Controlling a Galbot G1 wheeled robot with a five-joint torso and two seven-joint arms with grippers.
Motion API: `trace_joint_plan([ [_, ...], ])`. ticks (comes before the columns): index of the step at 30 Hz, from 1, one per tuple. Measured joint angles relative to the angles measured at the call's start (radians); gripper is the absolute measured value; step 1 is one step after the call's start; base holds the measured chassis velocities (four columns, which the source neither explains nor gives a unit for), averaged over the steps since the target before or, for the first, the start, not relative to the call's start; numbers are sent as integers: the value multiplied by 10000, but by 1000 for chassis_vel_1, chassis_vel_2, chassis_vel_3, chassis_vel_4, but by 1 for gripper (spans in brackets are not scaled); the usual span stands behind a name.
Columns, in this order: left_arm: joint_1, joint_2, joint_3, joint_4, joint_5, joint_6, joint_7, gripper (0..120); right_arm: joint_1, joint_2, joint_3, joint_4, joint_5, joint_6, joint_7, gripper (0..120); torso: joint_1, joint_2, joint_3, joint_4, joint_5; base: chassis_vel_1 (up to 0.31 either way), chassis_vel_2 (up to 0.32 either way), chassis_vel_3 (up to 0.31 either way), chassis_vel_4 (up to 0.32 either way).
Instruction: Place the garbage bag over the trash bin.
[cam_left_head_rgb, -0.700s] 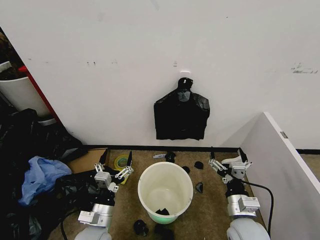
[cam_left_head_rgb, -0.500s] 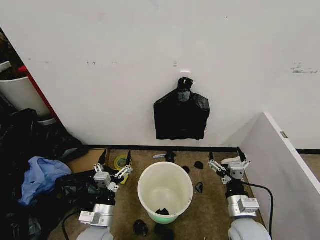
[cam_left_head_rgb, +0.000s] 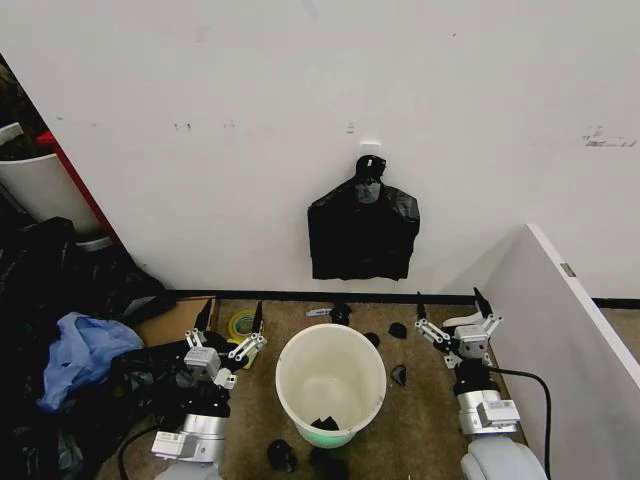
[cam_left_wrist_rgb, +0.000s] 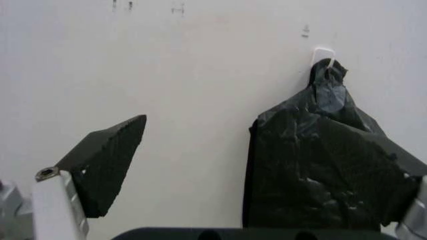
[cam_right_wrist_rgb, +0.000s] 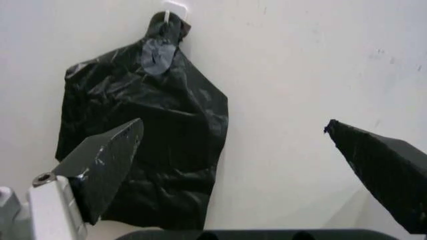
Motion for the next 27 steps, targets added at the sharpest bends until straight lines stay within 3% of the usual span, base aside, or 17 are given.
trace_joint_plan([
  [9, -54, -29, 12, 162, 75, 19, -25, 100, -60, -49, -57, 3, 613, -50, -151, 100, 0, 0, 0, -1, 0, 0, 0, 0, 0],
  [13, -70, -33, 8, 241, 74, 32, -181, 100, 151, -169, -291, 3, 2074, -559, -81, 100, 0, 0, 0, -1, 0, 0, 0, 0, 0],
  [16, -23, -72, -108, 168, 71, 5, -302, 100, 857, -207, -386, -26, 4333, -1359, -110, 100, 0, 0, 0, -1, 0, 0, 0, 0, 0],
  [18, 5, -77, -116, 115, 72, 5, -328, 100, 1078, -214, -407, -43, 5035, -1562, -146, 100, 0, 0, 0, 0, 0, 0, 0, 0, 0],
  [23, 343, 39, -146, -285, -256, 195, -393, 100, 2520, -309, -600, -563, 9281, -2704, -1373, 100, 0, 0, 1, -1, 0, 0, 0, 0, 0],
  [27, 453, 24, -164, -301, -361, 283, -459, 100, 4024, -171, -982, -1598, 11403, -2678, -2338, 100, 1, 0, 1, 3, -1, 0, 0, 0, 0],
])
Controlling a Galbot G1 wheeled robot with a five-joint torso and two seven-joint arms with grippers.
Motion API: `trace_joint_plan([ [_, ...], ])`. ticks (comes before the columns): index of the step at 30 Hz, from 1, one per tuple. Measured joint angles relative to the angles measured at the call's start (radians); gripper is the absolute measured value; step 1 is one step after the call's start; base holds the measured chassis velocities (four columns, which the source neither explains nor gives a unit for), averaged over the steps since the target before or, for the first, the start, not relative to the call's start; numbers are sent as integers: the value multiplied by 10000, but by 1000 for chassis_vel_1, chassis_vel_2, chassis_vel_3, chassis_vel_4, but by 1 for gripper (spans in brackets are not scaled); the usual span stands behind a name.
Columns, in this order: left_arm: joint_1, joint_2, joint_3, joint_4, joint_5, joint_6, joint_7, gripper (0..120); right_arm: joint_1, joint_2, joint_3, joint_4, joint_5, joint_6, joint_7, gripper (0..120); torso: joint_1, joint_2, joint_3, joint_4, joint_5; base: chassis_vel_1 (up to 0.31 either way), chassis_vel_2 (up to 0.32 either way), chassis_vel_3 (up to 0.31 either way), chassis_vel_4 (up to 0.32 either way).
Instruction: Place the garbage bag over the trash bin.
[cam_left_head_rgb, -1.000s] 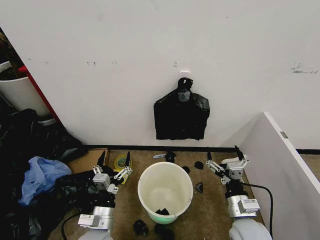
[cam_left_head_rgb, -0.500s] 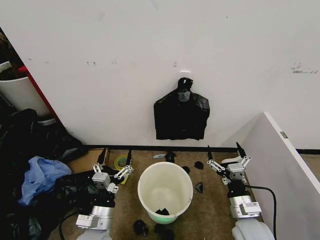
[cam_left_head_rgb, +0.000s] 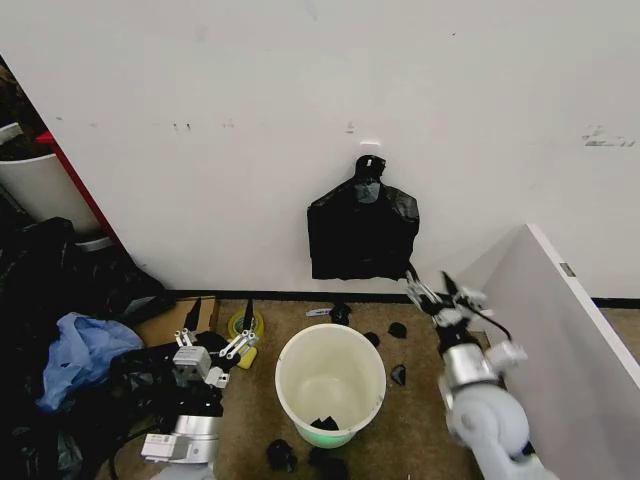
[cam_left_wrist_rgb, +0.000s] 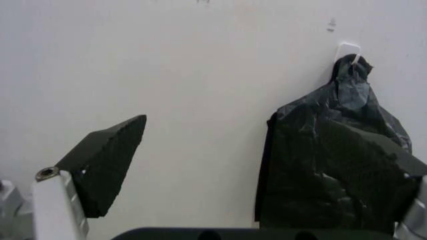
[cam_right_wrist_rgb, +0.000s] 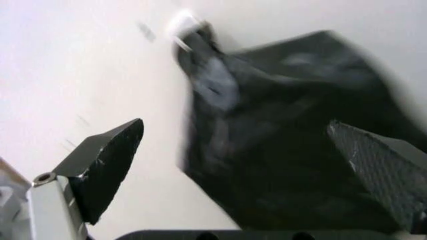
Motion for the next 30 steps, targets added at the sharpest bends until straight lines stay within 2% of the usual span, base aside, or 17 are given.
trace_joint_plan([
  [3, 35, -81, -2, 16, 87, 1, -5, 100, 1148, 211, -369, -995, 934, 426, -643, 100, 0, 0, 0, 0, 0, 0, 0, 0, 0],
  [8, 71, -170, -3, -38, 103, 4, -13, 100, 2108, 380, -575, -2250, 738, 543, -1592, 100, 0, 0, 1, -3, 0, 0, 0, 0, 0],
  [12, 128, -174, -34, -38, 124, 3, -56, 100, 2951, 813, -787, -3249, 763, 507, -1840, 100, 0, -1, 0, -1, 1, 0, 0, 0, 0],
  [19, -86, -28, -80, 16, 145, 373, -97, 100, 3872, 1352, -812, -4444, 669, 807, -2484, 100, 0, -1, -1, -2, -1, 0, 0, 0, 0],
  [30, -173, 99, -114, -28, 100, 627, -282, 100, 4124, 1334, -571, -5188, 274, 896, -3061, 99, -1, -1, -1, -3, 1, 0, 0, 0, 0],
])
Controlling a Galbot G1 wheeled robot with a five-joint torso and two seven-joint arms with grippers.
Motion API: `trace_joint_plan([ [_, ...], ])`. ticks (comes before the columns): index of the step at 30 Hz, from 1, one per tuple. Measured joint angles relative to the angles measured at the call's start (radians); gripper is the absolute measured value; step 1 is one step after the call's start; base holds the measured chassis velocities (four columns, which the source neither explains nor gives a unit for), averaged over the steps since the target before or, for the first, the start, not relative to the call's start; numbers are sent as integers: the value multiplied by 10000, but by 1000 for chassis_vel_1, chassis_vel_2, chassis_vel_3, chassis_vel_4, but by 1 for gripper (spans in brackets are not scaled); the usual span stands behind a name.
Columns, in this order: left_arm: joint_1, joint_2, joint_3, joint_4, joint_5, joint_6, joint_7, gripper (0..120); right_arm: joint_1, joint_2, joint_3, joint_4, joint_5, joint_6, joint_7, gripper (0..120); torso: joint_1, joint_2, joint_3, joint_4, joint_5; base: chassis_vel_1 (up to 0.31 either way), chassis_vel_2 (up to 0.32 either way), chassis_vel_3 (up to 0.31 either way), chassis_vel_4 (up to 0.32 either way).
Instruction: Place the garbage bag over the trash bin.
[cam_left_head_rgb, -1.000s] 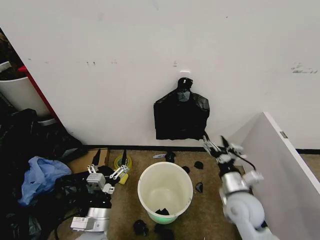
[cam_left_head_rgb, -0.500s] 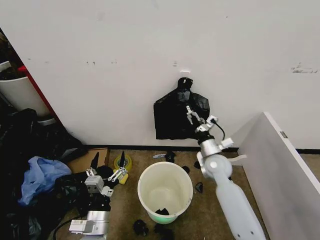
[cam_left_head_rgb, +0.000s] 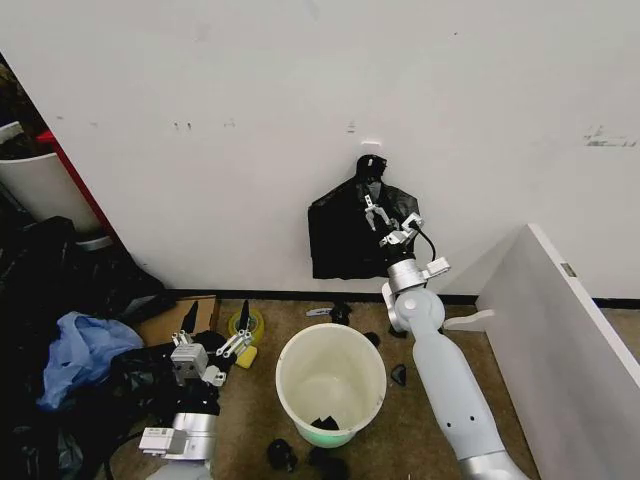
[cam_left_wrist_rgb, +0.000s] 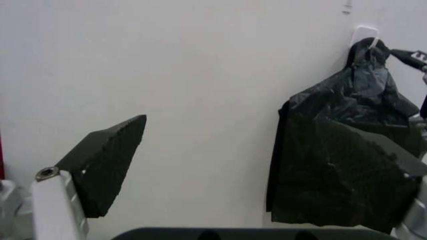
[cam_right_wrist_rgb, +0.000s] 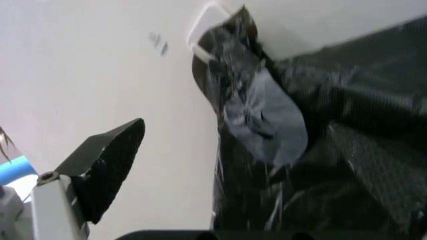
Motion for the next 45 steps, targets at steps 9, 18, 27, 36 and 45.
trace_joint_plan([
  [9, -31, 32, 68, 214, 3, -36, -42, 100, 401, 182, -26, -810, -325, 218, -287, 75, 0, 0, 0, 1, 0, 0, 0, 0, 0],
  [18, -242, 100, 99, 636, 5, -131, -58, 100, 733, 372, 39, -1303, -371, 546, -575, 61, 0, 0, 0, 1, -1, 0, 0, 0, 0],
  [27, -402, 178, 100, 904, -152, -183, -109, 100, 827, 629, 127, -1366, -269, 944, -947, 45, 0, 0, 0, 1, -1, 0, 0, 0, 0],
  [36, -552, 316, 139, 1150, -247, -52, -162, 100, 814, 662, 234, -1502, -555, 1023, -1069, 15, 0, 0, 0, 1, -1, 0, 0, 0, 0],
  [45, -767, 302, 104, 1374, -494, 93, -286, 100, 633, 723, 252, -1407, -1088, 1090, -899, 0, 0, 0, 0, 2, -1, 0, 0, 0, 0],
])
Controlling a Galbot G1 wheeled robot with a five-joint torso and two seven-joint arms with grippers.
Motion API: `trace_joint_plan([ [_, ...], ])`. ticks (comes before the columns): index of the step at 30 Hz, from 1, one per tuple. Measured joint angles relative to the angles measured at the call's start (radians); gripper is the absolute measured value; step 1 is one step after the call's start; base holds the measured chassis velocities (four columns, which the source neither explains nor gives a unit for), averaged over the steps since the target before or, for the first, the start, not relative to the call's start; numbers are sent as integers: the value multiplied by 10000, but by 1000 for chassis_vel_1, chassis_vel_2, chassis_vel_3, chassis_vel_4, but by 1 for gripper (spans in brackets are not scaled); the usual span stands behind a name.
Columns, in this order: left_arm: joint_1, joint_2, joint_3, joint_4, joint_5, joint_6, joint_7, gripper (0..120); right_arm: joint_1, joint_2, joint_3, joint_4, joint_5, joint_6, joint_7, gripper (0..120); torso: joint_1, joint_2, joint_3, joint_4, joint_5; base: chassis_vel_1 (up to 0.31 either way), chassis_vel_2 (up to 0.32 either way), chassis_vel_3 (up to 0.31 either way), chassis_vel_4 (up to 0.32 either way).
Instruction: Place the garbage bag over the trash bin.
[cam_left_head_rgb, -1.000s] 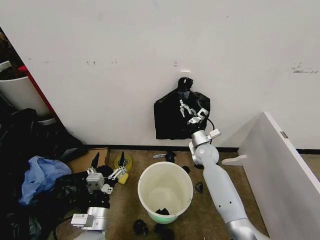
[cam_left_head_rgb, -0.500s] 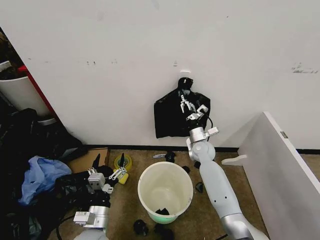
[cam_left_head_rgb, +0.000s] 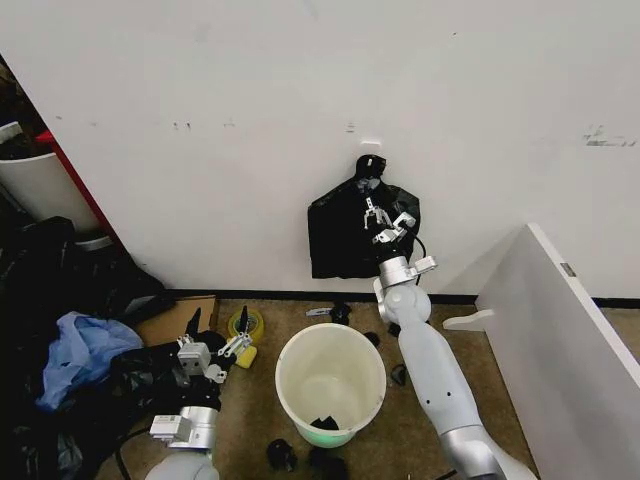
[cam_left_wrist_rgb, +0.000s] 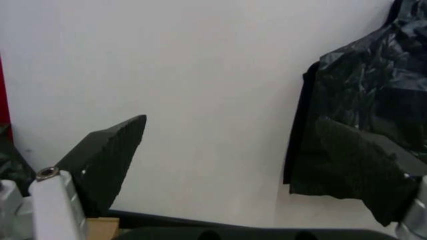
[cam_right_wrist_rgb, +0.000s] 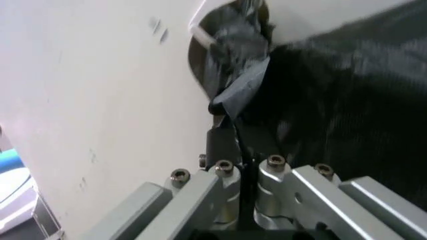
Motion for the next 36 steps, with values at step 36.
trace_joint_plan([
  [36, -710, 198, 57, -222, -934, 49, 156, 100, -6380, -3245, -2006, 4398, -3680, 1262, 510, 0, 0, 1, 0, -1, 2, 0, 0, 0, 0],
])
